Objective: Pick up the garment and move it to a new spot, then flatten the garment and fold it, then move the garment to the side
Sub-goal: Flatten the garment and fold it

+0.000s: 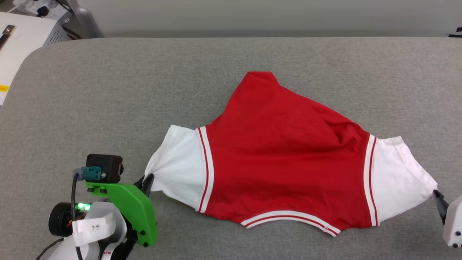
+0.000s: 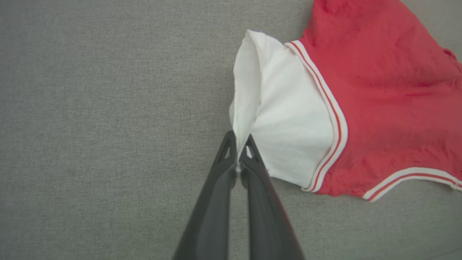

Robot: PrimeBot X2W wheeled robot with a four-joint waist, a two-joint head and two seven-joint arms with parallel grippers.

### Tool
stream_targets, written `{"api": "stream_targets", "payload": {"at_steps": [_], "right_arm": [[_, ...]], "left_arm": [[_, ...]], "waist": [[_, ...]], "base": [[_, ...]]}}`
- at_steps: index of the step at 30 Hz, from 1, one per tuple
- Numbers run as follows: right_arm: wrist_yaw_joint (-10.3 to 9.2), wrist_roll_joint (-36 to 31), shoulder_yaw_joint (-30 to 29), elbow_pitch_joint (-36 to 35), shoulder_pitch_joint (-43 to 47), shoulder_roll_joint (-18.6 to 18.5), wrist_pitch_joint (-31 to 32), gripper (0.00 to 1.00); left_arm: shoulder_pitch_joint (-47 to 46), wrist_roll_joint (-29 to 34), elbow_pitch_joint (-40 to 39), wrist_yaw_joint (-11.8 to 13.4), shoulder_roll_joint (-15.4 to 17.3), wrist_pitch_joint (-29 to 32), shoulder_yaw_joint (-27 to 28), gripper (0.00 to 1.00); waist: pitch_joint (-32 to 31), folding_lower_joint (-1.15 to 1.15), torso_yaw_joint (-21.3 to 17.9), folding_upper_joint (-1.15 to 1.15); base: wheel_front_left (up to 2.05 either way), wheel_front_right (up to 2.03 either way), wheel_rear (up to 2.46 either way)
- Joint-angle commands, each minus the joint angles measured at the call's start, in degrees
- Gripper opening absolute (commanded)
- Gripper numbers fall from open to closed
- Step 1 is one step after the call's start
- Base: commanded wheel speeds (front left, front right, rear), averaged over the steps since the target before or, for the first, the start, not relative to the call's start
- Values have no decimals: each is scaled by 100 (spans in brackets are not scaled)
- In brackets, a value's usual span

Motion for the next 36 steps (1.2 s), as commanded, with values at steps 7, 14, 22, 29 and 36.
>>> {"api": "stream_targets", "payload": {"at_steps": [7,14,22,29,36], "right_arm": [[-3,104,129,364,-517,-316,813,100],[-3,110,314,756,-659,-461,1002,100],[-3,331,538,1184,-514,-480,1074,22],[-3,388,481,1246,-525,-557,752,0],[-3,727,417,863,-627,-756,624,0]], "left_arm": [[117,73,-476,112,27,122,-98,0],[30,93,-499,60,-16,150,-212,0],[-33,95,-324,-28,-33,158,-316,0],[-37,-5,-197,-110,-57,90,-299,0],[-24,-49,-214,-235,118,9,-188,0]], "waist": [[228,0,296,0],[369,0,435,0],[459,0,544,0],[283,0,532,0],[-187,0,422,0]], "base": [[0,0,0],[0,0,0],[0,0,0],[0,0,0],[0,0,0]]}}
